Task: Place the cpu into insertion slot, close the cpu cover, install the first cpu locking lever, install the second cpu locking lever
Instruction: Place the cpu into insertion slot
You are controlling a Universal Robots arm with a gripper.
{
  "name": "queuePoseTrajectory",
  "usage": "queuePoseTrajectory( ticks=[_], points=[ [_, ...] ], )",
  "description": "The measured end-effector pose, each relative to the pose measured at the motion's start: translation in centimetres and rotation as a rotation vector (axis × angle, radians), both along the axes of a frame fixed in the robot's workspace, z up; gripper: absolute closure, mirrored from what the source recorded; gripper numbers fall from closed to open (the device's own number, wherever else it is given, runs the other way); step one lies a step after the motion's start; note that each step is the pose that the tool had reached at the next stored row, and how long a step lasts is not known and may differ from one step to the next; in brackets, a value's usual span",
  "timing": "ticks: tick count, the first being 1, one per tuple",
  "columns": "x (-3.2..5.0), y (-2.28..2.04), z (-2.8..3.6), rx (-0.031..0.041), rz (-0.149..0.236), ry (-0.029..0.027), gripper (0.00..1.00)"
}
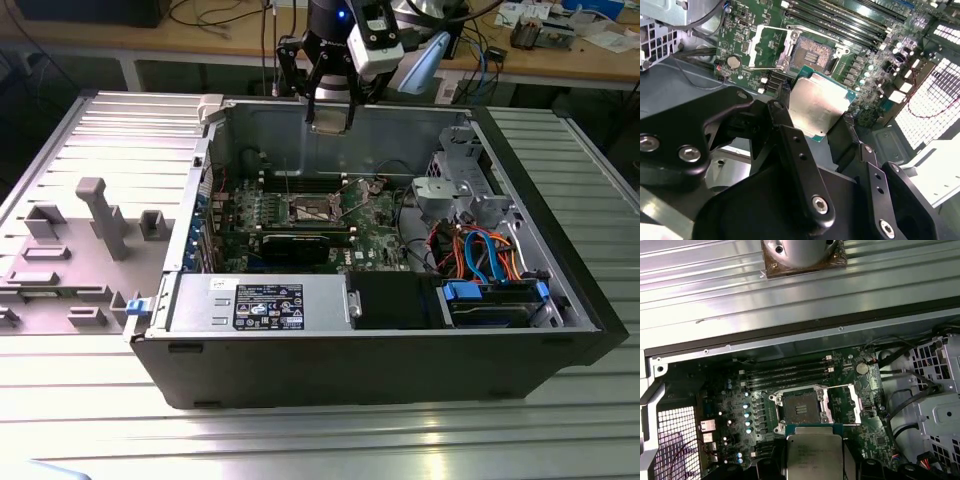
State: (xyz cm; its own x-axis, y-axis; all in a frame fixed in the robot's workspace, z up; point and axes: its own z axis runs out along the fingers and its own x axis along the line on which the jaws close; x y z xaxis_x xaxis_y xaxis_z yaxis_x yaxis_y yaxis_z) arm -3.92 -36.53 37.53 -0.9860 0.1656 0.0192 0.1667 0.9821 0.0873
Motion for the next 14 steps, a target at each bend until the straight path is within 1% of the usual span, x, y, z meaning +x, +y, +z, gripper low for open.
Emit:
queuePoseTrajectory(
  ticks=[9,14],
  points=[
    [0.00,0.00,-0.01,0.0002,-0.001,-0.0001,0.46],
    [-0.01,-0.19,-0.02,-0.0001,-0.003,-0.0002,0.46]
  ],
)
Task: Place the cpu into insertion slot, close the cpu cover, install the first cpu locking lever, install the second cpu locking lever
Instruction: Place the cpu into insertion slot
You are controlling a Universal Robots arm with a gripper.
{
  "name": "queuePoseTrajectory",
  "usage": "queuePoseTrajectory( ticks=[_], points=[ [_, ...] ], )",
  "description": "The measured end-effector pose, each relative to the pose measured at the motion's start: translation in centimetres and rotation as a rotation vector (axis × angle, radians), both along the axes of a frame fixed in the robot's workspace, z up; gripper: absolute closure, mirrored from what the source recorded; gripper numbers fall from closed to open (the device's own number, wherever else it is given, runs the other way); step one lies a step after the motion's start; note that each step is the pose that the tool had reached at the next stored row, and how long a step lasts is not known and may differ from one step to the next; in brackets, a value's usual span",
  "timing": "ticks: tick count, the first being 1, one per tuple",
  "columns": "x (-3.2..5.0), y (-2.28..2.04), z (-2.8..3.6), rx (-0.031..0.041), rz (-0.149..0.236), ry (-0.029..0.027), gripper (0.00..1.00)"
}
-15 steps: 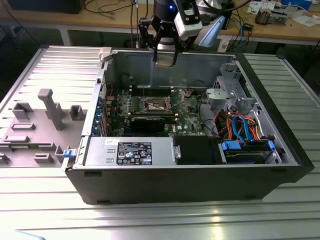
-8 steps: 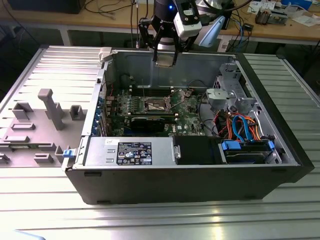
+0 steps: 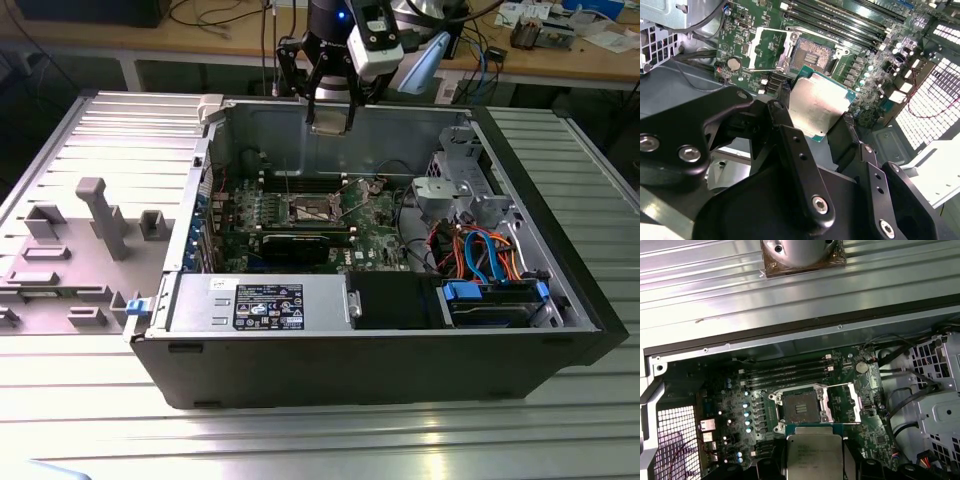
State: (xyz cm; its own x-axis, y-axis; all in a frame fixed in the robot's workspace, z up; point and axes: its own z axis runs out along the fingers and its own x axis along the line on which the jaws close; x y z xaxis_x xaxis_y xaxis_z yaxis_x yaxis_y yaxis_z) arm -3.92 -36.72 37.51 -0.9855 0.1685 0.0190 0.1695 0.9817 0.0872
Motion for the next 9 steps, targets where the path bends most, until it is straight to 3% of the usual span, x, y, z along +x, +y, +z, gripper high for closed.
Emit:
queuePoseTrajectory(
  ticks=[2,9],
  points=[
    [0.01,-0.01,0.00,-0.0016,-0.006,0.0000,0.46],
    [0.01,-0.01,-0.06,-0.0026,-0.082,0.0002,0.46]
  ],
)
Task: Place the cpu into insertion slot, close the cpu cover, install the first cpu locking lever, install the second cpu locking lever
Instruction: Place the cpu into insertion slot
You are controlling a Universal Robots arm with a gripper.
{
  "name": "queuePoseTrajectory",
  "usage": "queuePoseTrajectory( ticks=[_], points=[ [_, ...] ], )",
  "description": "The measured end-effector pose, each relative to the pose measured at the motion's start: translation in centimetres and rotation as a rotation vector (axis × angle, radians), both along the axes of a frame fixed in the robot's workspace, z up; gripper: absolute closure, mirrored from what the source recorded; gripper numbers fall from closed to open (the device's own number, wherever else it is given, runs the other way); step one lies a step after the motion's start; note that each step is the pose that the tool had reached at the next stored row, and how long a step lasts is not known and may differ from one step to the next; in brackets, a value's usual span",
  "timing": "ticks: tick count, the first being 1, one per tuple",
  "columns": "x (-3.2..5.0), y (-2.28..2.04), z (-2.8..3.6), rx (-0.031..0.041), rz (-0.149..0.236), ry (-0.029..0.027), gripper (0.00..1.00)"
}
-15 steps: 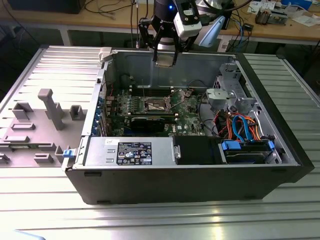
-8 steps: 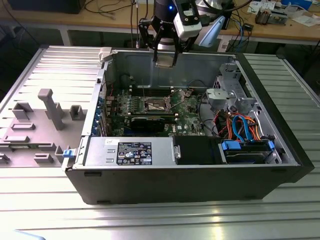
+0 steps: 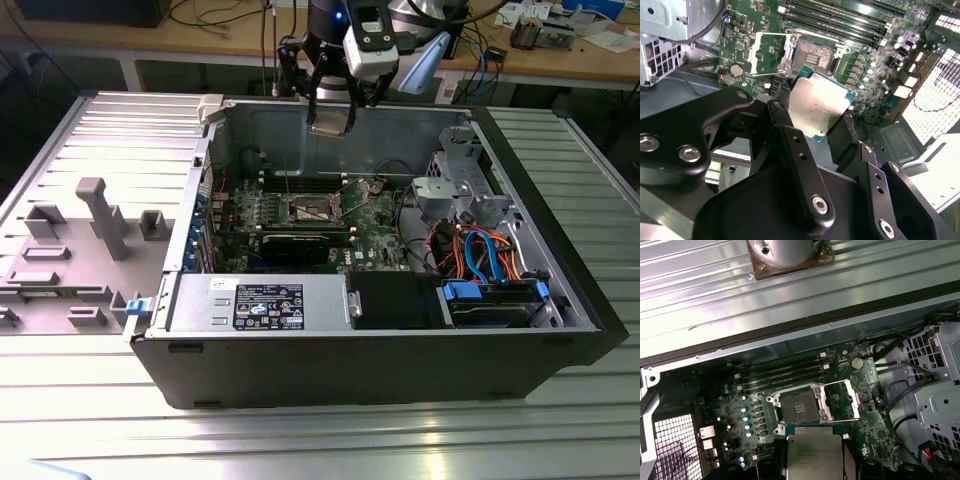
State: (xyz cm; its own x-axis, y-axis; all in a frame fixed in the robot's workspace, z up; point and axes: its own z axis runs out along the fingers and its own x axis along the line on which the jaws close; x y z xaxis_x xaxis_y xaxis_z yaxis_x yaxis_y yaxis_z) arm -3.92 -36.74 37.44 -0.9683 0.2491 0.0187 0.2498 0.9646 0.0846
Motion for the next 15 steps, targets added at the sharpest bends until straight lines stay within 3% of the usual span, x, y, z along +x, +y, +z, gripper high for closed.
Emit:
queuePoseTrajectory(
  ticks=[8,15],
  points=[
    [0.00,0.00,-0.13,-0.0004,-0.120,0.0000,0.46],
    [0.00,0.00,-0.14,-0.0003,-0.124,-0.0001,0.46]
  ],
)
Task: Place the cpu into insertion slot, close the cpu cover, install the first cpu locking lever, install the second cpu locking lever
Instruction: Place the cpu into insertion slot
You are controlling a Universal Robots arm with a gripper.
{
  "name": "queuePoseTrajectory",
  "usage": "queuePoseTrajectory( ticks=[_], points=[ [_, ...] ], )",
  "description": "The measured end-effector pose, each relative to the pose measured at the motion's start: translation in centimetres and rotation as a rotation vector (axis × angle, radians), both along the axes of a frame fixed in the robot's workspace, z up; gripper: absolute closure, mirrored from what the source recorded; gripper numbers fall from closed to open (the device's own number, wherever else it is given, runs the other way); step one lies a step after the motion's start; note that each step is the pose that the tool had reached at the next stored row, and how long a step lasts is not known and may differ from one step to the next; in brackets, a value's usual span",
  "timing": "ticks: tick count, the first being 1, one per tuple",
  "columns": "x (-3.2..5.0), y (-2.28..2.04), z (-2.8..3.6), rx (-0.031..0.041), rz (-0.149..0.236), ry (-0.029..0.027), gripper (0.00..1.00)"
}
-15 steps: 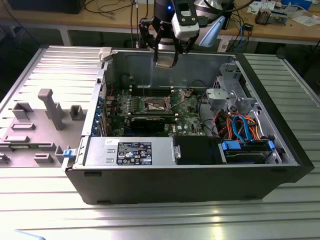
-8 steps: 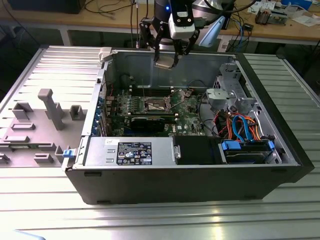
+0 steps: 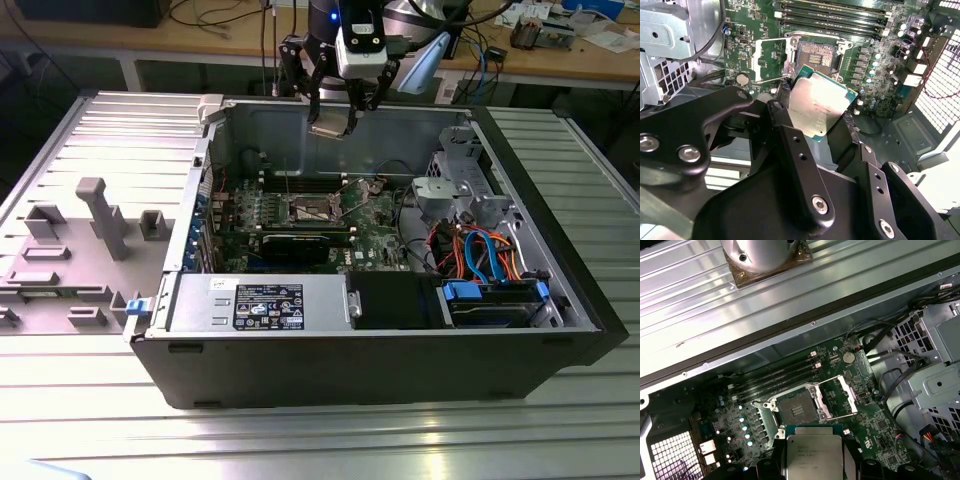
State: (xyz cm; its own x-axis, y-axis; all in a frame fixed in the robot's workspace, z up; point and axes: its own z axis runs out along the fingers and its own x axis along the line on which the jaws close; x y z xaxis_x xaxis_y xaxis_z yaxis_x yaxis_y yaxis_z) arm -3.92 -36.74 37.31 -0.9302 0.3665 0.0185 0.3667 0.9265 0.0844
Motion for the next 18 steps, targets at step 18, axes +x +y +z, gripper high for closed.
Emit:
queuePoseTrajectory(
  ticks=[18],
  points=[
    [0.00,0.00,-0.06,-0.0001,-0.085,0.0000,0.46]
  ],
)
